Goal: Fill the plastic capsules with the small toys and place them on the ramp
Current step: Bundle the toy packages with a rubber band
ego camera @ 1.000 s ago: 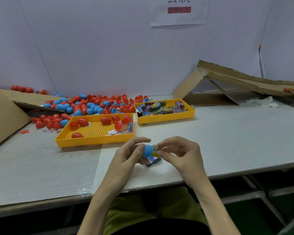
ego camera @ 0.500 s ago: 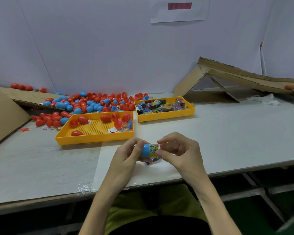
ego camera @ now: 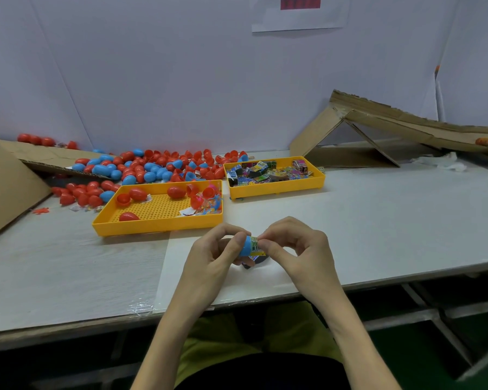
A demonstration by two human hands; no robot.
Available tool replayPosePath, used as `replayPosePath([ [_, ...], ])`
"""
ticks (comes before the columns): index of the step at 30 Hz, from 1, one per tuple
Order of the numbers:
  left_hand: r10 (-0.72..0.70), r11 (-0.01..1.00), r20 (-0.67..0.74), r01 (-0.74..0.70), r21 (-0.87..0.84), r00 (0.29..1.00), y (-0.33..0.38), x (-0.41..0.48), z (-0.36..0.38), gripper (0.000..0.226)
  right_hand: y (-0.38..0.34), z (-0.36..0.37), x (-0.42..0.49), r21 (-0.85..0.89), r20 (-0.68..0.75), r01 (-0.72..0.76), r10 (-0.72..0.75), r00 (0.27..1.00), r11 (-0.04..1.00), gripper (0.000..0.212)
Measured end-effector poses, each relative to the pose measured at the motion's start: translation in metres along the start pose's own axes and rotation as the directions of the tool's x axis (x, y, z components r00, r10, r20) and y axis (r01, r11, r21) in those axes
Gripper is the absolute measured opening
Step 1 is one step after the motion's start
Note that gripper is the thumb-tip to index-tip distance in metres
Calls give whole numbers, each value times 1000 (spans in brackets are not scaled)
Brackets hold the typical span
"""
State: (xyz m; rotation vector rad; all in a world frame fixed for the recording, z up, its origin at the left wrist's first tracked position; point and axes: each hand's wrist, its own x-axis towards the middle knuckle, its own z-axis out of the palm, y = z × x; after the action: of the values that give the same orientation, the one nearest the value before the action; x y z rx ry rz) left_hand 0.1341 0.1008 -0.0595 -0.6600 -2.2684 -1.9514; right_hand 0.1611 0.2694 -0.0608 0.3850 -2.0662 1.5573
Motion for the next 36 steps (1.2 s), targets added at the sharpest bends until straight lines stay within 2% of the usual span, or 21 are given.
replayPosePath([
  [20, 20, 1000, 6, -20, 15, 1000, -2, 0, 1, 25, 0, -1, 0, -22, 46, -24, 25, 999, 999, 9],
  [29, 87, 986, -68, -77, 146, 994, -5, -1, 2, 23, 0, 1, 0, -59, 44, -59, 61, 997, 997, 11],
  [36, 89, 992, -113, -78, 96, 990, -3, -3, 1, 18, 0, 1, 0, -51, 54, -61, 64, 996, 997, 4],
])
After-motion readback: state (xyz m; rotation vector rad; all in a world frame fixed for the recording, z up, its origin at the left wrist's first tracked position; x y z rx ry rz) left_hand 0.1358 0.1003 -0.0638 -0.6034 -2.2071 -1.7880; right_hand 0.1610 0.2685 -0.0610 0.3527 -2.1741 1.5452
